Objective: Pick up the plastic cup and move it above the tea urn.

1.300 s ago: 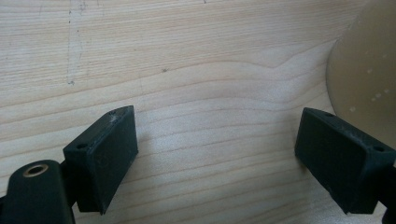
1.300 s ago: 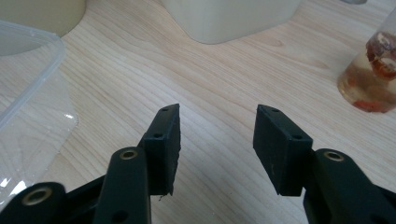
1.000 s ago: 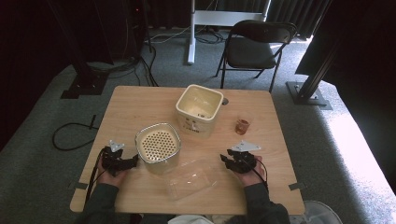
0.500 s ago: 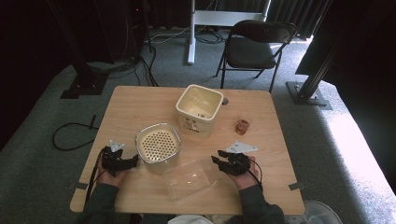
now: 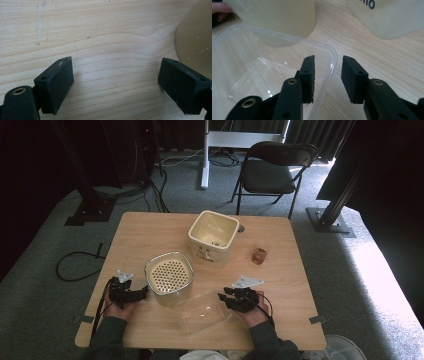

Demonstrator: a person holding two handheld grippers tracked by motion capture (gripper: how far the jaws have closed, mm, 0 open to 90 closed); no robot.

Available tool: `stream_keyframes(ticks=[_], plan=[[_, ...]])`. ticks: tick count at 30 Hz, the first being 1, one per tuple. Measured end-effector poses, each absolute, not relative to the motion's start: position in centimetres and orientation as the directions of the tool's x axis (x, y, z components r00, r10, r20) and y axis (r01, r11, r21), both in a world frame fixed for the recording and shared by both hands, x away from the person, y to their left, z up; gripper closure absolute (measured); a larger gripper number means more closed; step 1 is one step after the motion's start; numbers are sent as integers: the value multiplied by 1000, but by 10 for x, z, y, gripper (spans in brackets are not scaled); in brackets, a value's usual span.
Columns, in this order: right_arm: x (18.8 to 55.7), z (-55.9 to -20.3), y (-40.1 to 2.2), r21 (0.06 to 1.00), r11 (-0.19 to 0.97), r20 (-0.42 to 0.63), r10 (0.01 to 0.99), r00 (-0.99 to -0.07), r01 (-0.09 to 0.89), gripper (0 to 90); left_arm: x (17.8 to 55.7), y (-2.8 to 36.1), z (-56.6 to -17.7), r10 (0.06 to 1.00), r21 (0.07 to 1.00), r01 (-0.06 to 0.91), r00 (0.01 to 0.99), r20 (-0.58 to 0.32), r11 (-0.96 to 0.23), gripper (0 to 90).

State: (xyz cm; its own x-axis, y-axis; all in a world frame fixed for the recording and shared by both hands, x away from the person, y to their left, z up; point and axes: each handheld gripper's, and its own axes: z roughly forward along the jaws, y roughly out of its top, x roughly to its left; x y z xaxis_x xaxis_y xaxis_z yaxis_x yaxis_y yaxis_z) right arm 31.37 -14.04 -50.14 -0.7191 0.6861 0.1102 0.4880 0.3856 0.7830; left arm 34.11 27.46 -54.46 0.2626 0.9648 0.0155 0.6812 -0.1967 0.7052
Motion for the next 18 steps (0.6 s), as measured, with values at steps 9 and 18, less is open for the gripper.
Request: stream_keyframes(ticks=[9,18], plan=[[318,-507,-140,761,386,133,694,-708,522,726,341,275,-545,965,705,681,263,16,-197,137],[322,-504,-150,765,357,123,736,-666,536,835,341,275,-545,965,705,681,263,16,-197,137]])
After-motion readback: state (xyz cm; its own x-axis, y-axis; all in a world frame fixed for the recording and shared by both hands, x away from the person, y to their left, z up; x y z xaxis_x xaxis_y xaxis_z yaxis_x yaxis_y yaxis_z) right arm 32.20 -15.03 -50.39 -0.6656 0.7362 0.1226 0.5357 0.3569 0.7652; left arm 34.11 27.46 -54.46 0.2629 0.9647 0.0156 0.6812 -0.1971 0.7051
